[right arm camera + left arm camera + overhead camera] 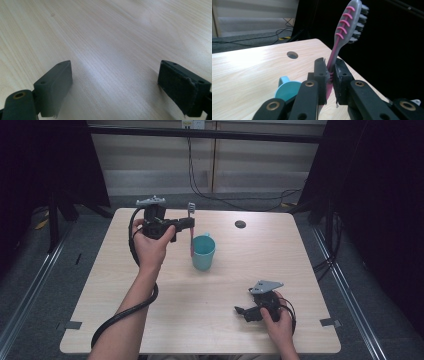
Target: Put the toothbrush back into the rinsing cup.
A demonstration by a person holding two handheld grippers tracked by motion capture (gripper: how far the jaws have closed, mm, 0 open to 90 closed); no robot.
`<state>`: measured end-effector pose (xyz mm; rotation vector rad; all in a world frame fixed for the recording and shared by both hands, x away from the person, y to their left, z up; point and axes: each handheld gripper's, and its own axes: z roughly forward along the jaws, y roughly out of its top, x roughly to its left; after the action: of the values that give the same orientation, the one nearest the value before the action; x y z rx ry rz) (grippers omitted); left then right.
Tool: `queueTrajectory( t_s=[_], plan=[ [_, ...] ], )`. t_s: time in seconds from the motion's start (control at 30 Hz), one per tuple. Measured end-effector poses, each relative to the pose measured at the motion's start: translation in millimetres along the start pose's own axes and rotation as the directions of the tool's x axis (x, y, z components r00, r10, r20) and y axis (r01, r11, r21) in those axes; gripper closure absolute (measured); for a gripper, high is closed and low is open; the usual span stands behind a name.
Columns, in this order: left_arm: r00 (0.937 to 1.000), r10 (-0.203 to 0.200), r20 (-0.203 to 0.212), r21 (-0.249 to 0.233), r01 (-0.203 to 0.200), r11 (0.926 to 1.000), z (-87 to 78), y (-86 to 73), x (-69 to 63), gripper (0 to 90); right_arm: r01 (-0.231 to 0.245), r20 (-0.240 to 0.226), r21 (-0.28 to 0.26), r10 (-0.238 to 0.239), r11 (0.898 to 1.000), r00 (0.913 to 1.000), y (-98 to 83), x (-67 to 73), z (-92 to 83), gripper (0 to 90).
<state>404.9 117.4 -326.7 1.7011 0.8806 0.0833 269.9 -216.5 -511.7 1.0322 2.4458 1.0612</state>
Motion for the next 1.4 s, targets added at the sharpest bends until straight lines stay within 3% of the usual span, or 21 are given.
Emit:
queueTrajectory(
  t_s=[0.67, 1.13, 1.4],
  plan=[
    [0.9995, 0.024, -0.019, -0.023, -0.024, 0.9994, 5.2, 13.5, 3.8, 82.7, -0.003, 0.001, 0.000, 0.003, 1.000, 1.0000, 0.1, 0.1, -0.1, 11.9],
    [0.9999, 0.015, 0.003, -0.041, -0.015, 0.9990, 13.8, 23.9, 6.0, 82.6, -0.001, 0.002, 0.000, 0.001, 1.000, 1.0000, 0.1, 0.0, -0.1, 11.9],
    [0.9996, 0.027, 0.001, -0.031, -0.027, 0.9992, 29.2, 22.6, 5.7, 82.6, -0.002, 0.001, 0.000, 0.002, 1.000, 1.0000, 0.1, 0.1, -0.1, 11.9]
  ],
)
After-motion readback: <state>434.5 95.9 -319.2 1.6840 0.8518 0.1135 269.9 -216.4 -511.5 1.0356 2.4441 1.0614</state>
